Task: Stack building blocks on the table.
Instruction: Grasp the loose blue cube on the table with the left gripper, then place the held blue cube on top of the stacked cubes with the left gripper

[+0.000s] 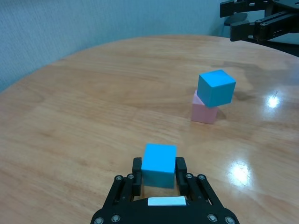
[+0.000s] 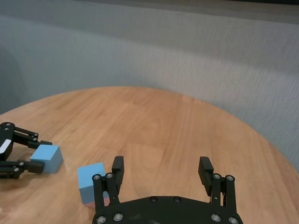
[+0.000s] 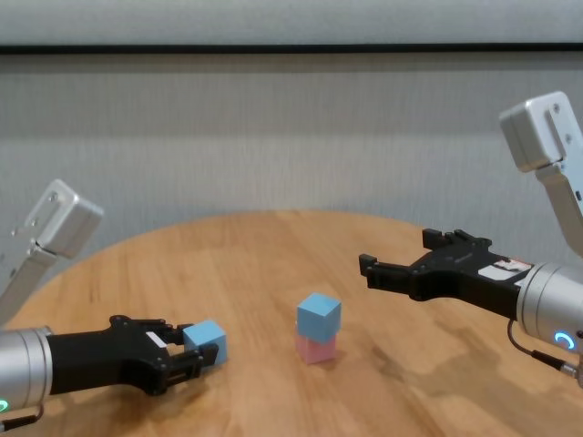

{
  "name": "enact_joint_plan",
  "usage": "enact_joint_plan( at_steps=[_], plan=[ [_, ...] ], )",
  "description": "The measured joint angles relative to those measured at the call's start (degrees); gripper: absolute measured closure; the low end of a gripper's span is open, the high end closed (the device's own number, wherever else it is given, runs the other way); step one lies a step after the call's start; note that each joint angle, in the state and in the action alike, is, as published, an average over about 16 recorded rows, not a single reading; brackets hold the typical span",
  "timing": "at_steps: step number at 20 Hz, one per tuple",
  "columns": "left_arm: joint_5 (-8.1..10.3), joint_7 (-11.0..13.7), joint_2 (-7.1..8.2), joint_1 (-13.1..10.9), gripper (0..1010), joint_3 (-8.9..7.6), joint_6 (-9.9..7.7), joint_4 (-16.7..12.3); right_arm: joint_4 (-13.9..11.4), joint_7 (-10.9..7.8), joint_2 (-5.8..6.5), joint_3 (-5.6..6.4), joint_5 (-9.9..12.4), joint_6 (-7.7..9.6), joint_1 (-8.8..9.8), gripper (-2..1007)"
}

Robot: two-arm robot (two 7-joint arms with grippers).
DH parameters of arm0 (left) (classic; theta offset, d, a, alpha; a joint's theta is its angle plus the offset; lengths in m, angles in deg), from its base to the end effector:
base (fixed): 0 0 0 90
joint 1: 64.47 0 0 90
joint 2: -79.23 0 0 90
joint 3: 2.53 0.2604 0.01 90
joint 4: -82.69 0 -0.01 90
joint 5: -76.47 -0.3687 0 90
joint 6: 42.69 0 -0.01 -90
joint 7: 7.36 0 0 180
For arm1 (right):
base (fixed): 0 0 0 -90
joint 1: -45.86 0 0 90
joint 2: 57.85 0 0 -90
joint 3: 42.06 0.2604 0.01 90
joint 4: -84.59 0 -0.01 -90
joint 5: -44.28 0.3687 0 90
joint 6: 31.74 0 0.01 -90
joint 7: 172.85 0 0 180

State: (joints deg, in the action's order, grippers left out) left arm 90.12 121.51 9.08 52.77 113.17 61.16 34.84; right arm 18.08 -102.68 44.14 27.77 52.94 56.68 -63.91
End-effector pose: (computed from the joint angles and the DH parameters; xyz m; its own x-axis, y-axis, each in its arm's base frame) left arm 0.4719 0.0606 -0.3543 0.7529 0.6457 0.1274 -0.6530 0.7089 0.2664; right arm 0.4598 0.0319 -0.2985 0.5600 -0.8214 0.1079 0.8255 0.5423 -0.1564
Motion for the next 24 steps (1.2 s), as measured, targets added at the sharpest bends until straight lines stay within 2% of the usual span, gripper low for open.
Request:
enact_joint_plan(
  at_steps=[6, 13, 18, 24],
  plan=[
    [0.21, -0.07, 0.14, -0.14, 587, -0.12, -0.38, -0.42, 0.00, 0.00, 0.00, 0.00, 0.00, 0.00, 0.00, 1],
    [0.29, -0.52, 0.75, -0.24, 606, -0.32, -0.67, -2.13, 0.00, 0.00, 0.00, 0.00, 0.00, 0.00, 0.00, 0],
    [-0.67, -1.32, 1.53, -0.35, 606, 0.00, -1.20, -4.80, 0.00, 0.00, 0.00, 0.00, 0.00, 0.00, 0.00, 0],
    [-2.30, -2.25, 2.66, -0.86, 606, 1.01, -2.83, -9.89, 0.00, 0.00, 0.00, 0.00, 0.00, 0.00, 0.00, 1]
  ],
)
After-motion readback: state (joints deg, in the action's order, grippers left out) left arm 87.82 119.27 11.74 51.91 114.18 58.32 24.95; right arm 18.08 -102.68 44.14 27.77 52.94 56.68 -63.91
